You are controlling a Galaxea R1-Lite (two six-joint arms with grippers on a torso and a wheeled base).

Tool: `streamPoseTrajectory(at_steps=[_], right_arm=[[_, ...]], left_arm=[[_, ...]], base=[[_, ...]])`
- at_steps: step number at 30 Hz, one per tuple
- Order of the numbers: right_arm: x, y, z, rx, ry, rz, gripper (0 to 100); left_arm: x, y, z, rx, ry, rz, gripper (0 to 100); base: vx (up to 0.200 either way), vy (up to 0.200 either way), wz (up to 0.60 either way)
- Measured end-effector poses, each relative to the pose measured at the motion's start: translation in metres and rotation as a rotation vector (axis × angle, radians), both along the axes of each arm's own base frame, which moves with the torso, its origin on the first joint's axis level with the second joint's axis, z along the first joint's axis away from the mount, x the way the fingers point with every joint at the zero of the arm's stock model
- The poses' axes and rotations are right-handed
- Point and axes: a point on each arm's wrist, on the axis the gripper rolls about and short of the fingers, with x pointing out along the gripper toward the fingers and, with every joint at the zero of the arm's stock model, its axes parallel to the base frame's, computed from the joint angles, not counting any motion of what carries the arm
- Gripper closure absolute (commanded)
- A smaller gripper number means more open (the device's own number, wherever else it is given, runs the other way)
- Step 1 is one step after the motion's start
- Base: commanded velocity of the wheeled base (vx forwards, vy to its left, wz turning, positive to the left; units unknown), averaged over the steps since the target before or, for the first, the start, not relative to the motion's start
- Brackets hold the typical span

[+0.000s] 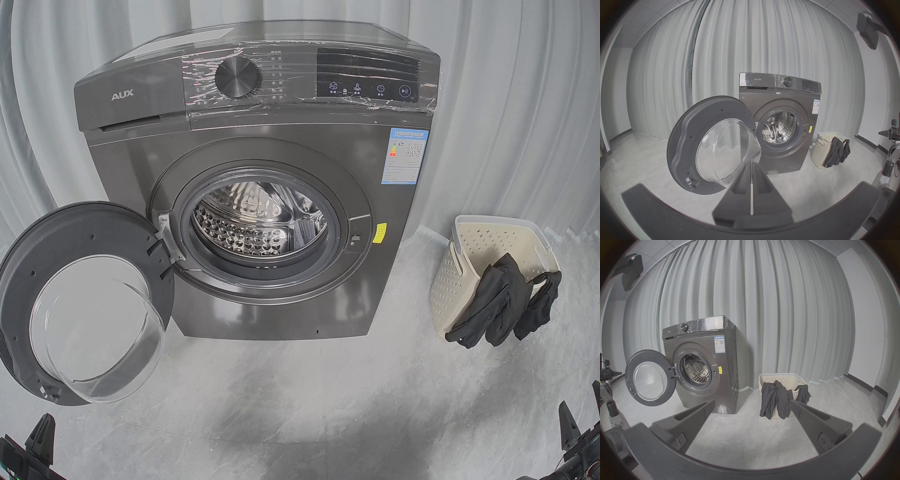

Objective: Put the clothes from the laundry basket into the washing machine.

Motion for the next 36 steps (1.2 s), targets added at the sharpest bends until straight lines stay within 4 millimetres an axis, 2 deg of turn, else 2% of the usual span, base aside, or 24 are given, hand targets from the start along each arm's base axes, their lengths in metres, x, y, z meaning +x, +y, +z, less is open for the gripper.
streamPoseTrajectory(at_steps=[10,19,36], right_arm=[[0.0001,0.0000,-0.0001,0.000,0.001,0.000,0],[0.0001,0.0000,-0.0001,0.000,0.001,0.001,0],[0.0001,0.0000,0.0000,0.000,0.001,0.001,0]], left_arm=[[0.0000,0.0000,-0.0001,-0.002,0.000,0.000,100],[0.0000,0.0000,-0.0001,-0.002,0.000,0.000,100],[0.0000,0.0000,0.0000,-0.001,0.000,0.000,100]], base=[[0.000,-0.200,0.00],[0.000,0.000,0.00],[0.000,-0.200,0.00]])
